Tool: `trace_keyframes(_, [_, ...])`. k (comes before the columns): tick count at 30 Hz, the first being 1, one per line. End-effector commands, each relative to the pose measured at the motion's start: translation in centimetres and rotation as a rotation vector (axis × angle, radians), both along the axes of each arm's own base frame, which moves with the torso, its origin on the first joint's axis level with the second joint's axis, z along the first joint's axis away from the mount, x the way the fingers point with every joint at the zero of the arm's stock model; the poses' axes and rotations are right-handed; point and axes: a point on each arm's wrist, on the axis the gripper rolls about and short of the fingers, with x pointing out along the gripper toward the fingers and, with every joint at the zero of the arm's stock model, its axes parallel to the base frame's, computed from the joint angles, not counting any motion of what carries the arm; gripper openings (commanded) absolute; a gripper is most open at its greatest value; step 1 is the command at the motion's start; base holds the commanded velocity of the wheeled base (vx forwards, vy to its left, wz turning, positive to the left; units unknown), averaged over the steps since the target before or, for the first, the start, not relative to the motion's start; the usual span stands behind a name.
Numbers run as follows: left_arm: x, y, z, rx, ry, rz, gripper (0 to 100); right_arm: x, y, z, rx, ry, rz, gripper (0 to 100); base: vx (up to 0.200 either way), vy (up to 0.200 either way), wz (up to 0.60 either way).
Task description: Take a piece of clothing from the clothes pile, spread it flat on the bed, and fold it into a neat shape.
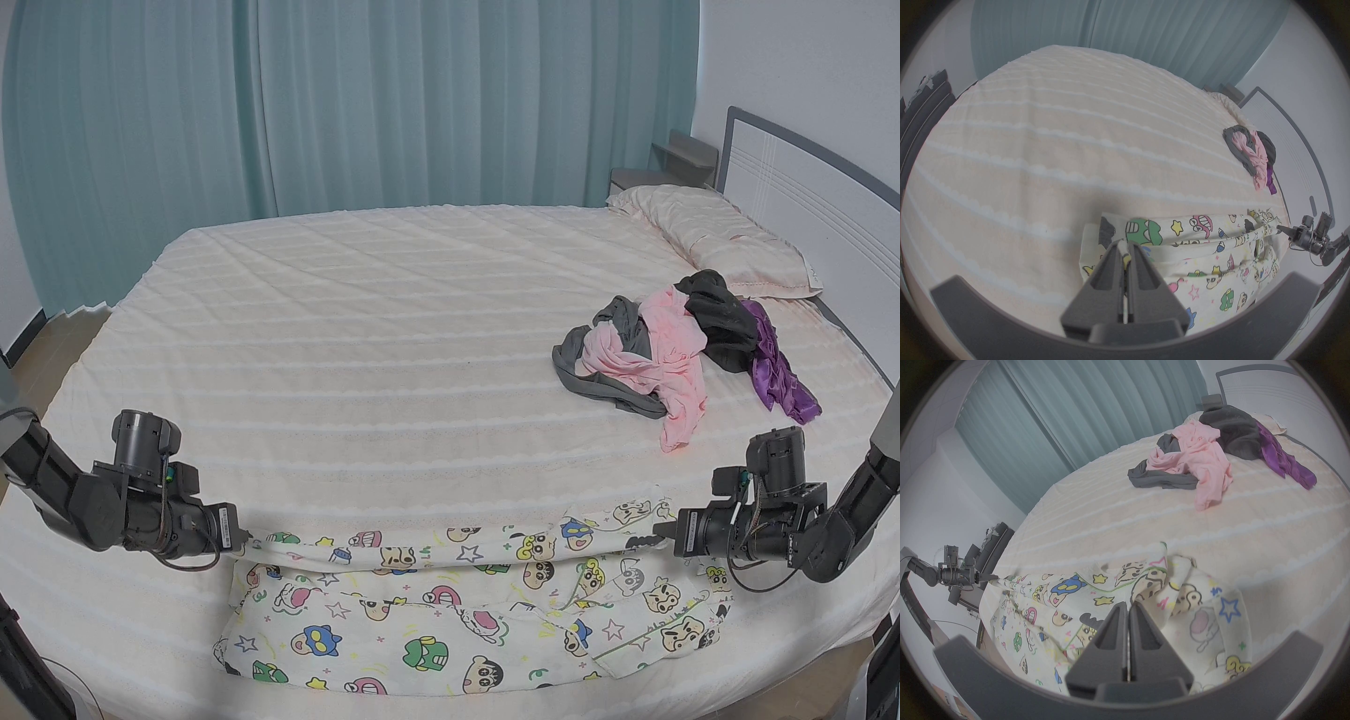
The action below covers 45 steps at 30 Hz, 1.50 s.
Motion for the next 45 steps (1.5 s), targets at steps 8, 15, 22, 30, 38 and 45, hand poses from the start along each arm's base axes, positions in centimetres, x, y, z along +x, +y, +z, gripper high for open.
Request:
trace_keyframes(8, [-3.5, -0.5, -2.2, -0.012, 0.065, -0.035, 0, -3.0, -0.5, -1.4, -0.014, 0.07, -0.003, 0, 0.0, 0.0, 0.0])
trace_keyframes(15, [-4.3, -0.4, -2.8, -0.015, 0.097, -0.038, 100, -4.1, -0.8, -2.3, -0.026, 0.123, -0.007, 100, 0.0, 0.0, 0.0])
trace_keyframes(22, [-5.0, -0.2, -2.2, -0.028, 0.084, -0.024, 100, -5.1, -1.1, -0.6, 0.07, 0.094, -0.09, 100, 0.0, 0.0, 0.0])
trace_keyframes(30, [-6.2, 0.4, 0.8, -0.219, 0.008, 0.1, 100, -4.7, -0.6, -0.9, 0.195, 0.17, -0.227, 100, 0.0, 0.0, 0.0])
trace_keyframes(38, [-5.7, 0.3, 3.0, -0.43, -0.006, 0.324, 100, -3.4, 0.0, -2.2, 0.224, 0.171, -0.26, 100, 0.0, 0.0, 0.0])
trace_keyframes(45, [-5.0, 0.3, 1.7, -0.451, 0.055, 0.398, 100, -2.6, 1.1, -3.1, 0.251, 0.122, -0.278, 100, 0.0, 0.0, 0.0])
